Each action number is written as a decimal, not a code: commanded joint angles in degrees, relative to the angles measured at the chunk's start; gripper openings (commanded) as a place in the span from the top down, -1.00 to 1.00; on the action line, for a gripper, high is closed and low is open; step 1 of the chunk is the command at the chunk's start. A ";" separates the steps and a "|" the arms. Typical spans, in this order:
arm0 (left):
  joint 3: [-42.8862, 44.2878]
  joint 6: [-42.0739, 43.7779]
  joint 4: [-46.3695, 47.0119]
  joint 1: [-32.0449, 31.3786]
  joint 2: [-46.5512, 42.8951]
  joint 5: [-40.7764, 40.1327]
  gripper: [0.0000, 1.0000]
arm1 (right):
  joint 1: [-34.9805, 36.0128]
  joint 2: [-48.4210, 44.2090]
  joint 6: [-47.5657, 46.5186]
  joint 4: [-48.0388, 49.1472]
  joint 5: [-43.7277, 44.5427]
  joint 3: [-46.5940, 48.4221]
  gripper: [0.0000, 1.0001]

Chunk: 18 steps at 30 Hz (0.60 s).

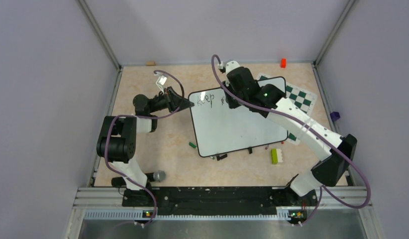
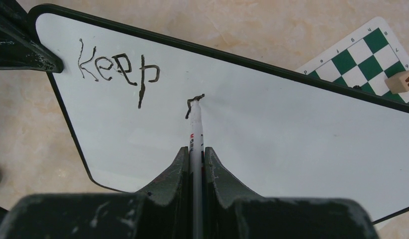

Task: Write a sentence on the whiteboard

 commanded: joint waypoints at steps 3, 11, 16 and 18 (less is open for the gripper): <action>-0.28 2.23 2.78 -0.34 -2.24 3.29 0.79 | -0.43 0.88 -0.28 1.93 2.89 2.45 1.00; -0.33 2.25 2.79 -0.34 -2.25 3.27 0.79 | -0.44 2.13 -0.53 2.66 3.36 1.95 1.00; -0.33 2.25 2.78 -0.34 -2.12 3.27 0.79 | -0.44 1.93 -0.23 2.67 5.35 1.51 1.00; -0.29 2.25 2.76 -0.35 -2.13 3.29 0.79 | -0.45 1.58 -0.21 2.62 6.00 1.31 1.00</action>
